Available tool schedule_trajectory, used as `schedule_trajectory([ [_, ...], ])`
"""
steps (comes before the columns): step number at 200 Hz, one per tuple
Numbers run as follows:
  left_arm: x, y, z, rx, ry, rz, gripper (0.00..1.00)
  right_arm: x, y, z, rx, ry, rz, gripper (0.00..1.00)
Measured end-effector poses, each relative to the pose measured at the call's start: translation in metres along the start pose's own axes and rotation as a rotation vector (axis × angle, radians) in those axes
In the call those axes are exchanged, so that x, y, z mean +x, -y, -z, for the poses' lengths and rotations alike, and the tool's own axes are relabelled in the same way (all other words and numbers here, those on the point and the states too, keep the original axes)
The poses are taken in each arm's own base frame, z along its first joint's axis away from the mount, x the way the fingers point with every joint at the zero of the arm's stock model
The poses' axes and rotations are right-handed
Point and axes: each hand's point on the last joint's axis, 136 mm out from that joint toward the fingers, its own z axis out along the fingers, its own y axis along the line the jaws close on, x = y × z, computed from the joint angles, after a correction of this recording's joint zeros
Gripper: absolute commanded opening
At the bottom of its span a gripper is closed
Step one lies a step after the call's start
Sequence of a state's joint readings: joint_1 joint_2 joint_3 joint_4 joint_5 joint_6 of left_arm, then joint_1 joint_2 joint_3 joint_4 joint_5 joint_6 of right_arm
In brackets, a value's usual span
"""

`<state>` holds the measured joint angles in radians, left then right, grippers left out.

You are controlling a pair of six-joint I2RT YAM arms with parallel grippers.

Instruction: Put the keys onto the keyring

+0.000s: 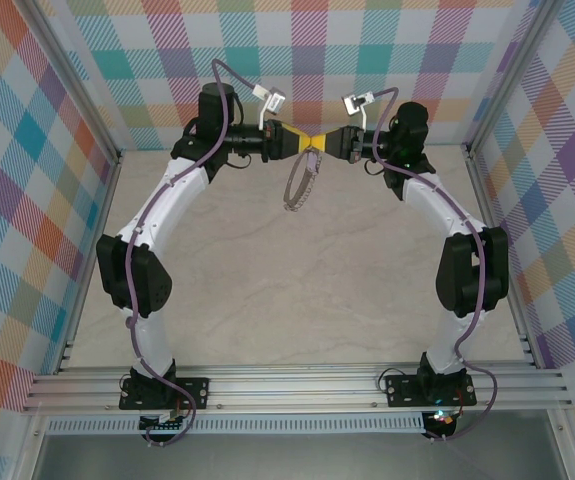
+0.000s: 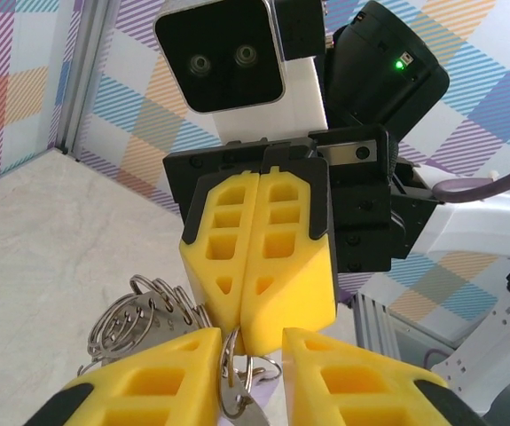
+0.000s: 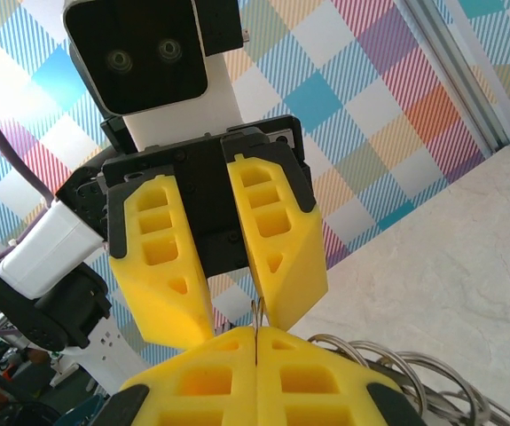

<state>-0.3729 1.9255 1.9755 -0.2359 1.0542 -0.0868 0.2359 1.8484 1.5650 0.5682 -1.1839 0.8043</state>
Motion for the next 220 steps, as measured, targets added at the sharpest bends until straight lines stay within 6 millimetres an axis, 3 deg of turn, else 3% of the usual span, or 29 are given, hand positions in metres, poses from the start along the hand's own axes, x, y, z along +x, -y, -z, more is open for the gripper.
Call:
schedule_trajectory([
  [73,0.003,-0.002,0.001,-0.008,-0.008,0.001,0.0,0.002,-0.001,0.0,-0.008,-0.009,0.0,0.0],
  [104,0.003,-0.002,0.001,-0.008,-0.009,0.002,0.0,0.002,-0.002,0.0,-0.009,-0.01,0.001,0.0],
  [125,0.003,-0.001,0.0,-0.005,-0.009,0.0,0.0,0.001,-0.002,0.0,-0.01,-0.006,0.005,0.3],
  [139,0.004,0.0,-0.003,-0.005,-0.012,0.002,0.0,0.001,-0.001,0.001,-0.002,0.006,0.005,0.41],
  [188,0.013,-0.007,-0.01,-0.011,-0.005,0.028,0.0,-0.004,-0.003,0.027,0.045,0.068,0.019,0.46],
  [220,0.007,-0.007,-0.011,-0.009,0.016,0.027,0.0,-0.001,0.0,0.04,0.061,0.104,0.013,0.48],
])
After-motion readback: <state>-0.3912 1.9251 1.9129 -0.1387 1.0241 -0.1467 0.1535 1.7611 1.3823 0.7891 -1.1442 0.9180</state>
